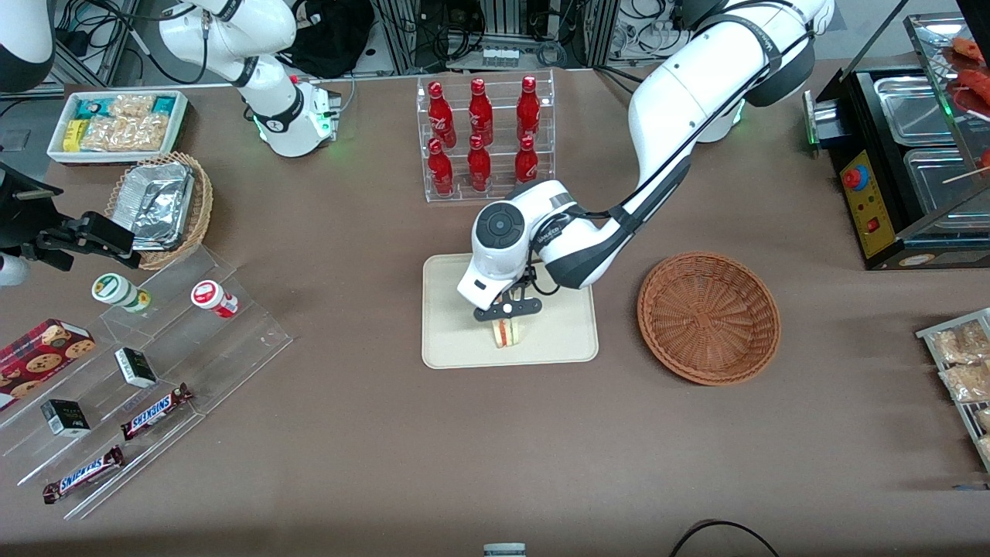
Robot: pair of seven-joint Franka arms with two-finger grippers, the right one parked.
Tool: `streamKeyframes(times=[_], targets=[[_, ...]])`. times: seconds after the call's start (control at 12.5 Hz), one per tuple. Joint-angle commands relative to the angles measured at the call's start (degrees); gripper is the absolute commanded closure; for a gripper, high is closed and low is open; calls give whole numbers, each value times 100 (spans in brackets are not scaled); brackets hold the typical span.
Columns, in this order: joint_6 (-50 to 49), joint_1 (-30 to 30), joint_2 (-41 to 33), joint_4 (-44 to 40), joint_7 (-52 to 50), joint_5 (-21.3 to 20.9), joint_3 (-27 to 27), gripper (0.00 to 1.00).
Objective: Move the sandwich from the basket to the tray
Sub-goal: 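Lower the sandwich onto the tray and open the left gripper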
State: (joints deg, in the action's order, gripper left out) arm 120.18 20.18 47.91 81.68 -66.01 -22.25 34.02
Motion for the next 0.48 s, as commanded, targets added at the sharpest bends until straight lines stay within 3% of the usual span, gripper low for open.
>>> streamKeyframes(times=[0.0,0.4], targets=[[-144,13,-255,-152,-113,89,-1,0],[-1083,-5,-870,-389,-52,80,-18,0]])
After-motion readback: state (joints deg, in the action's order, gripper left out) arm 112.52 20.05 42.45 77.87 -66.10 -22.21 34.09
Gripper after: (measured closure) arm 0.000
